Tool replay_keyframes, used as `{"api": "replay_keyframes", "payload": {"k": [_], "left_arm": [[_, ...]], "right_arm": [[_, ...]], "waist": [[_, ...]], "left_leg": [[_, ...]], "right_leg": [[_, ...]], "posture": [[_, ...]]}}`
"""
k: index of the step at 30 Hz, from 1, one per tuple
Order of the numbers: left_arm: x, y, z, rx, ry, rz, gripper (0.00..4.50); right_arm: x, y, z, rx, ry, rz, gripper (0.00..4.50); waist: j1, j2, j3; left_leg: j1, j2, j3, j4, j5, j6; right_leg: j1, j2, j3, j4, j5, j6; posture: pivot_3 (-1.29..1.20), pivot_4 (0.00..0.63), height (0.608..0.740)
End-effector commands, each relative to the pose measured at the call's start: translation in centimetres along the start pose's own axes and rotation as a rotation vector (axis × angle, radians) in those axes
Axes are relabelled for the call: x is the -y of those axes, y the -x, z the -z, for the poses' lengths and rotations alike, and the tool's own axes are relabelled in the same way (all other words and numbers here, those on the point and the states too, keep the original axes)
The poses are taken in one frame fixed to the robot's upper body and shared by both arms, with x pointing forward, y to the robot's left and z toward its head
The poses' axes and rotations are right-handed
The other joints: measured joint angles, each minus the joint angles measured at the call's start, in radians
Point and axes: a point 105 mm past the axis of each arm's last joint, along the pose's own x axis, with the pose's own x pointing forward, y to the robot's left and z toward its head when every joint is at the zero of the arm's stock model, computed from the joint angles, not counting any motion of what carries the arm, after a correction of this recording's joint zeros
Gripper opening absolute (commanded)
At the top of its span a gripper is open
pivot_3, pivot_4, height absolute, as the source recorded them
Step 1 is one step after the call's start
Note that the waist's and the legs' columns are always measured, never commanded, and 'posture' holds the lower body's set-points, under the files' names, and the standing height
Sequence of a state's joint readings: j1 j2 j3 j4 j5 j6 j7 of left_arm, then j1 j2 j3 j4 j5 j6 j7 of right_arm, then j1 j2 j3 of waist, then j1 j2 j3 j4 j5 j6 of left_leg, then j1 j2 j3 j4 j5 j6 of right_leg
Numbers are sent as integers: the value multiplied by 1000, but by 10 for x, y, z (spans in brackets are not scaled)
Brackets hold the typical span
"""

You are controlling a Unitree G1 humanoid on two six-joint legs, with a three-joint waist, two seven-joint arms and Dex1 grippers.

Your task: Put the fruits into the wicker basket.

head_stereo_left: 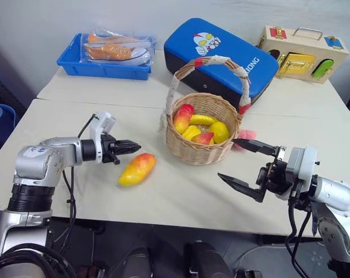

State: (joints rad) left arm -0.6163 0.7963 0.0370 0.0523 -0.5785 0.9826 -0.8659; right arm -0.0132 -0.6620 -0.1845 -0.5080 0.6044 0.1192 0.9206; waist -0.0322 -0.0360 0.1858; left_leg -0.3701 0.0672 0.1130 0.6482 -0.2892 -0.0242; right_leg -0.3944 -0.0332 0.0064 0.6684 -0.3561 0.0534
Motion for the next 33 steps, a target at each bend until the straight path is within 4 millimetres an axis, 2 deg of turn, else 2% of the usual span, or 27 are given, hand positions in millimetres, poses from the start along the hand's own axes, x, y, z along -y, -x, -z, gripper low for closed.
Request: {"api": "replay_keyframes", "payload": {"k": [1,5,6,8,10,11,14,18,25,28,30,32,33], "left_arm": [[4,16,-12,-24,-35,11,1488],[10,22,-21,-77,-70,5,2745],[20,22,-23,-99,-83,41,3045],[32,20,-14,-201,-156,62,3652],[29,14,-6,-238,-179,37,4277],[26,12,-4,-238,-180,23,4448],[21,4,3,-260,-159,11,4448],[33,-11,20,-335,-162,84,4448],[21,-17,46,-458,-257,30,4448],[14,-20,46,-434,-281,5,3884],[17,-21,42,-400,-284,33,3255],[26,-21,28,-327,-287,92,2749],[33,-20,16,-265,-295,138,2723]], "right_arm": [[1,5,-10,10,47,8,4500],[0,6,-9,8,43,8,4500],[0,7,-9,7,43,8,4500],[0,7,-9,5,43,9,4500],[-1,8,-9,6,42,9,4500],[-1,8,-9,7,41,9,4500],[-2,8,-8,8,38,6,4500],[-4,9,-7,5,35,2,4500],[-5,8,-8,6,33,1,4500],[-6,8,-9,8,32,5,4500],[-6,7,-9,10,33,6,4500],[-6,6,-11,11,34,8,4500],[-6,6,-12,11,36,12,4500]], "waist": [[1,0,0],[5,0,0],[5,0,0],[4,0,0],[5,1,1],[5,1,1],[4,1,1],[4,1,1],[4,1,1],[5,1,1],[4,1,1],[5,1,1],[5,1,1]], "left_leg": [[0,0,0,0,0,0],[-1,0,0,1,0,0],[-1,-1,0,1,0,1],[-1,-1,0,1,0,1],[-1,-1,0,0,-1,2],[-1,-1,0,0,-1,2],[-1,0,1,1,-1,2],[-1,0,1,1,-1,2],[-1,0,1,1,-1,2],[-1,0,1,1,-1,2],[-1,0,1,1,-1,2],[-1,0,1,1,-1,2],[-1,0,1,1,-1,2]], "right_leg": [[0,0,0,0,0,0],[0,0,0,-1,0,0],[0,-1,0,-1,0,0],[1,-1,0,-2,0,0],[1,-1,0,-3,0,0],[1,-1,1,-3,0,0],[1,0,1,-3,0,0],[1,0,2,-3,0,0],[1,1,2,-4,0,0],[1,0,2,-4,0,0],[1,1,2,-4,0,0],[1,0,2,-4,0,0],[1,0,2,-4,0,0]], "posture": [[0,150,740],[0,150,740],[0,150,740],[0,150,740],[0,150,740],[0,150,740],[0,150,740],[0,150,740],[0,150,740],[0,150,740],[0,150,740],[0,150,740],[0,150,740]]}}
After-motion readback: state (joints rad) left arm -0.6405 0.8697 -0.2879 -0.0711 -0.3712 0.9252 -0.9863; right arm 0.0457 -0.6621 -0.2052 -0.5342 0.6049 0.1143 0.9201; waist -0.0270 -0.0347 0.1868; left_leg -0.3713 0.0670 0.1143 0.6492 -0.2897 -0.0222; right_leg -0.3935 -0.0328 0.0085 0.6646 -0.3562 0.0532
